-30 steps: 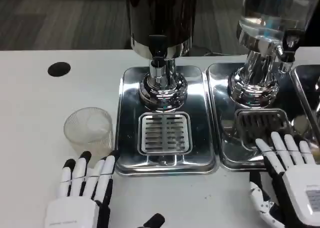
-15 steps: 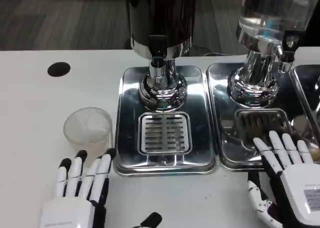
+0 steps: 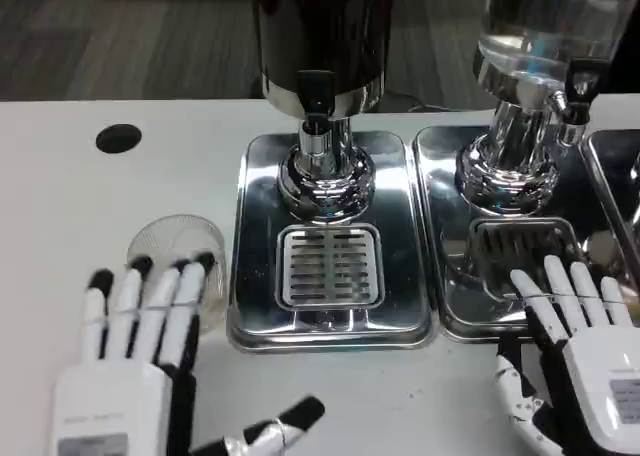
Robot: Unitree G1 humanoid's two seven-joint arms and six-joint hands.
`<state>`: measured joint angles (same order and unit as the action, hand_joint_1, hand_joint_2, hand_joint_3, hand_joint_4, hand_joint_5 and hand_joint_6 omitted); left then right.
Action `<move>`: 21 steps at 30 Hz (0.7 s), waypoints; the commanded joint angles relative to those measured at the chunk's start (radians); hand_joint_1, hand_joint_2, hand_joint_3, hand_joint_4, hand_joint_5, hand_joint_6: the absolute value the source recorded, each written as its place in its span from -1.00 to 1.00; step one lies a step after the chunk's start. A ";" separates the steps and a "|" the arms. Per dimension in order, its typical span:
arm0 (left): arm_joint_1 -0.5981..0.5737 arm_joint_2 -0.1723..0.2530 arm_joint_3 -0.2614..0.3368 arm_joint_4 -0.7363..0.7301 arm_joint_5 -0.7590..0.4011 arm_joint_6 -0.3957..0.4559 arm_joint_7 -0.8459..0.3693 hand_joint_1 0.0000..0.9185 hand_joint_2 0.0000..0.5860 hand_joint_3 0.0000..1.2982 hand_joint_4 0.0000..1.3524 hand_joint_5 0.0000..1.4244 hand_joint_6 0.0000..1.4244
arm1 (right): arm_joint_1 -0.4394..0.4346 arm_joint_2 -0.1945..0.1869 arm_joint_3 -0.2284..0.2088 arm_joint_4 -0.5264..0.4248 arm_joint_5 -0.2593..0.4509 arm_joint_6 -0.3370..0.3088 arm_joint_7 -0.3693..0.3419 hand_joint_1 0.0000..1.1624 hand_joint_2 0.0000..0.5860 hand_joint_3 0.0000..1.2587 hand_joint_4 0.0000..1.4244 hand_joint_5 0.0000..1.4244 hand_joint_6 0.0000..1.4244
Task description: Grasp the cup under the faucet to collect the drink, then remove the cup.
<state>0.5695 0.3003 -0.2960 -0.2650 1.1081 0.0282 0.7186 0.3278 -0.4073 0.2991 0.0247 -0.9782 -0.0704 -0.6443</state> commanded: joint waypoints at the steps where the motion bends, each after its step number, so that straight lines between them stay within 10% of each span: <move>1: -0.041 0.010 0.105 -0.057 -0.064 0.067 -0.143 -1.00 -0.94 -1.00 -1.00 -1.00 -1.00 | 0.016 -0.017 -0.017 -0.028 0.002 -0.004 0.001 -0.92 0.83 -0.75 -1.00 -1.00 -1.00; 21: -0.347 -0.033 0.191 0.182 -0.248 0.099 -0.283 -1.00 -0.95 -1.00 -1.00 -0.98 -0.98 | 0.025 -0.003 -0.019 -0.014 0.028 -0.023 0.001 -0.84 0.80 -0.73 -1.00 -1.00 -1.00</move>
<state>0.2475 0.2779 -0.0952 -0.1157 0.8678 0.1215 0.4271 0.3525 -0.4080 0.2835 0.0121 -0.9539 -0.0887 -0.6449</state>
